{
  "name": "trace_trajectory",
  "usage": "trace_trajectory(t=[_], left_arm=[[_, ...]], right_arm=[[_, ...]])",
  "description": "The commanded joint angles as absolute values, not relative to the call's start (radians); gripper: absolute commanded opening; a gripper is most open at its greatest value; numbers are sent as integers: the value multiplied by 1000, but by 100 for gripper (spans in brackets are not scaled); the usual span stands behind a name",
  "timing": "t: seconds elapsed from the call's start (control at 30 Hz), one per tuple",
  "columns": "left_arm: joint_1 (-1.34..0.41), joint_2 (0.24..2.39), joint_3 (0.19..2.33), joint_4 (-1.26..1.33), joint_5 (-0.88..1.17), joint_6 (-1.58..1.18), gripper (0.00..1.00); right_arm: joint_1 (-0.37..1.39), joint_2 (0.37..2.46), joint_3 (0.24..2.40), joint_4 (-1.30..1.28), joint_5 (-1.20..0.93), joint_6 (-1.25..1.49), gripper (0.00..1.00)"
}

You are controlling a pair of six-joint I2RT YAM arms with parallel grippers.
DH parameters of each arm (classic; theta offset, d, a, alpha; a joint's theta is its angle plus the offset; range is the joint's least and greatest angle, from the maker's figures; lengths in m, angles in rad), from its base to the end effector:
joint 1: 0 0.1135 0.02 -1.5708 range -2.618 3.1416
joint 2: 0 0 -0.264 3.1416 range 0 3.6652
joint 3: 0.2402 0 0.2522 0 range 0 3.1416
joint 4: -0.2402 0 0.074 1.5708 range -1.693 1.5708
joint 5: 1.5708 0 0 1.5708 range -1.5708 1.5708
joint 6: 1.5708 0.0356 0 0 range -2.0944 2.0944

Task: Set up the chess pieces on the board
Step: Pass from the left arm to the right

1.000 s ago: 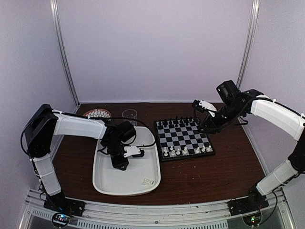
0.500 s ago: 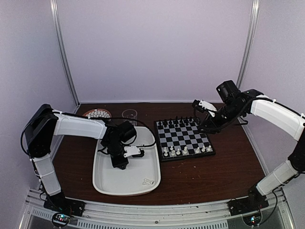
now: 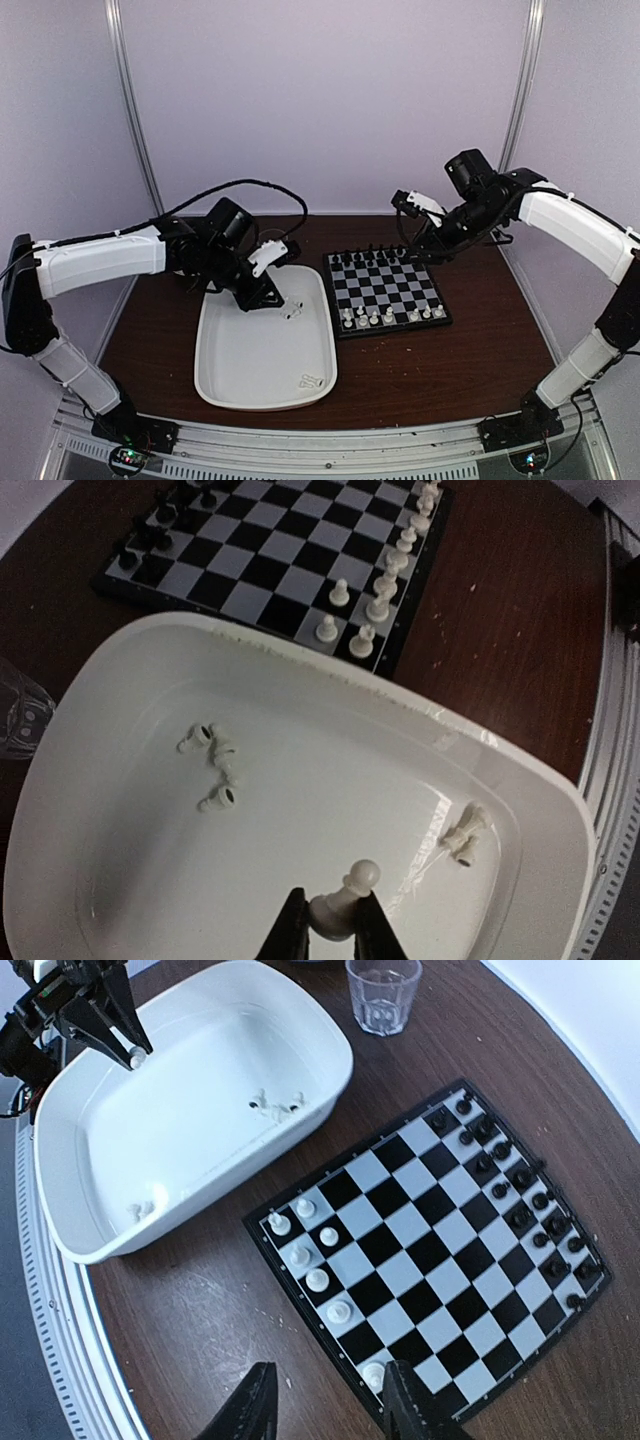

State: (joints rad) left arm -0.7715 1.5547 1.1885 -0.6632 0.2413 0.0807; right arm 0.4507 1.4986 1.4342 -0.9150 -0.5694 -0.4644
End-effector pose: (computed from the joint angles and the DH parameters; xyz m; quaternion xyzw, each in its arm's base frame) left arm 0.2248 -0.2305 0.2527 0.4247 0.8577 -0.1990 0.2105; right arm 0.2682 0.1511 0.3346 -0.4790 0.7875 0.2668 0.2815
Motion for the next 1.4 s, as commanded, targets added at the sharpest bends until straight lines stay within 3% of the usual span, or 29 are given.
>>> trace_trajectory(t=[0.0,0.2,0.37,0.8,1.37], left_arm=[[-771,1483,1165,-351,423,-182,9],[-773,1461,1049,20,508,-436,12],[-775,1483,1016,127,527,-507,12],[-792,1506,1043,88,548,-462,12],[-810,1522,1068,65,576,-435,12]], right_arm=[[527,1562,1535,-954,-638,-451,39],[613,1662,1646,-930,-758,-356,40],[692,1729,1702,-919,-780,-312,42],[761,1849,1847,-936,-771,-244,39],[771,1885,1862,-935,-801,-225,33]])
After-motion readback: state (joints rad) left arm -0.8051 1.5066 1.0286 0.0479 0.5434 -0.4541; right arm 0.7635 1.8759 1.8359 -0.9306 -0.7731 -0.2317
